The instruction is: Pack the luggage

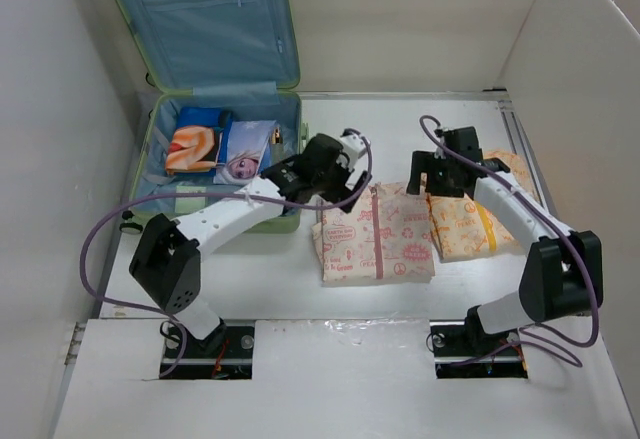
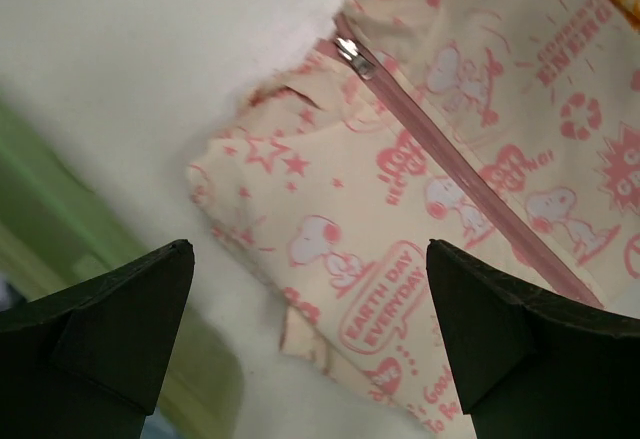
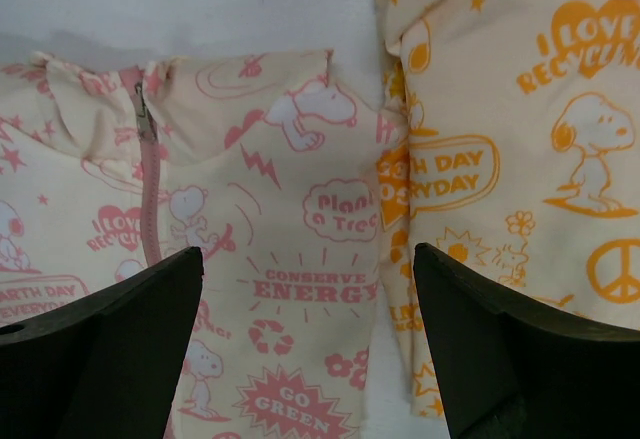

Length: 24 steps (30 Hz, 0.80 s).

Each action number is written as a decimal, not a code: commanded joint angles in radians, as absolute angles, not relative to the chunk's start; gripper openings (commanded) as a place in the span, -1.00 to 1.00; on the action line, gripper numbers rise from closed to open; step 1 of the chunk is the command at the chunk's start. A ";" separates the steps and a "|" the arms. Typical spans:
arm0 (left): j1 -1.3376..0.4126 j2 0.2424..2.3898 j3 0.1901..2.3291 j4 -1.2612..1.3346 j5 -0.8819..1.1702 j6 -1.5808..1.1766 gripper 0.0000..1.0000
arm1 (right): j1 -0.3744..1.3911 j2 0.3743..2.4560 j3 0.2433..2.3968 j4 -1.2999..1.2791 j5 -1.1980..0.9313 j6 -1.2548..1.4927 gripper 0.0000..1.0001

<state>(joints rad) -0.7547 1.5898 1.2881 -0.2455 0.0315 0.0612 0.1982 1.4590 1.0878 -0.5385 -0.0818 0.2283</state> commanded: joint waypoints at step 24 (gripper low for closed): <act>-0.664 1.661 1.175 -0.465 0.001 -0.430 1.00 | 0.310 1.453 0.936 -0.471 -0.034 0.370 0.64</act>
<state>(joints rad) -0.7296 1.6806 1.2171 -0.3233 -0.0357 -0.3882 0.2844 1.4693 0.9260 -0.4500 -0.0772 0.3450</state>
